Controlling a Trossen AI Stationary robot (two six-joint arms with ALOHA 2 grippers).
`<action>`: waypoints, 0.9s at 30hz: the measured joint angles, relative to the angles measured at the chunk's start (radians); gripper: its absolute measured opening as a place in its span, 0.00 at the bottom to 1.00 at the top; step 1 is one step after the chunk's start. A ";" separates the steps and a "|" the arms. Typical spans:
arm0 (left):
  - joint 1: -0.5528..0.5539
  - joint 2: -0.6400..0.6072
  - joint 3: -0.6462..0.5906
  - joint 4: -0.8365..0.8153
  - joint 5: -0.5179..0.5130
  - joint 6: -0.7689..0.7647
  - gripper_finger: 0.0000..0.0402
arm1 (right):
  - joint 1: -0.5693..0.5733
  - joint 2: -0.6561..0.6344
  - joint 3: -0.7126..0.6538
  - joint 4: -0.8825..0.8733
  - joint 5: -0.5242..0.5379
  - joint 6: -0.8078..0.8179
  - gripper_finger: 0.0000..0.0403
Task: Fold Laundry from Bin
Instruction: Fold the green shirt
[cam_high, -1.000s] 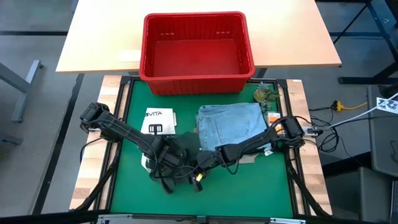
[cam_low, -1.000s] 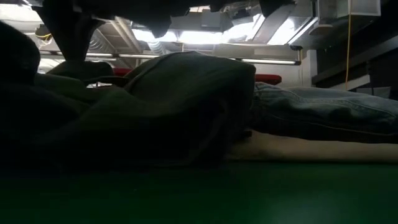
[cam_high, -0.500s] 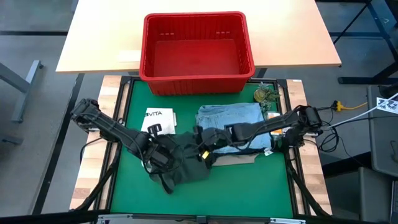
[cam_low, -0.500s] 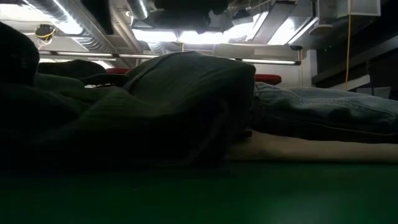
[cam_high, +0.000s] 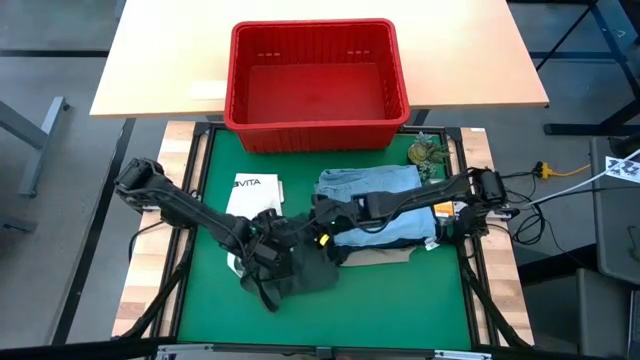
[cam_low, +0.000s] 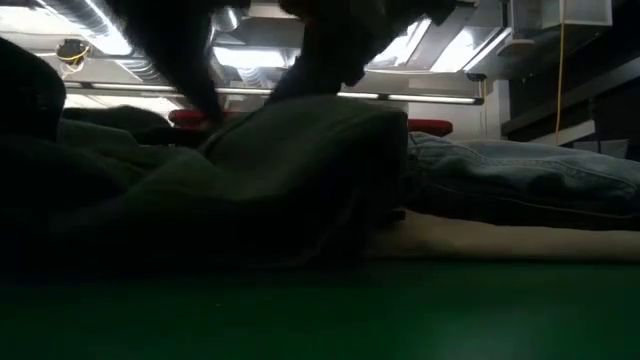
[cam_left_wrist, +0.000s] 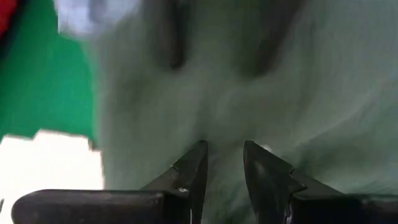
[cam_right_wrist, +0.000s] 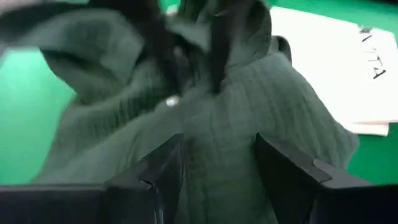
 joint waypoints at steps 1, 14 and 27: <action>0.004 0.000 -0.017 -0.008 0.008 -0.015 0.25 | 0.000 0.010 0.000 -0.006 0.006 -0.004 0.49; -0.008 -0.003 -0.063 -0.324 0.124 -0.295 0.20 | -0.002 0.028 0.000 -0.158 0.298 -0.005 0.49; -0.086 -0.014 -0.062 -0.437 0.275 -0.458 0.18 | -0.001 0.022 0.000 -0.199 0.312 -0.005 0.49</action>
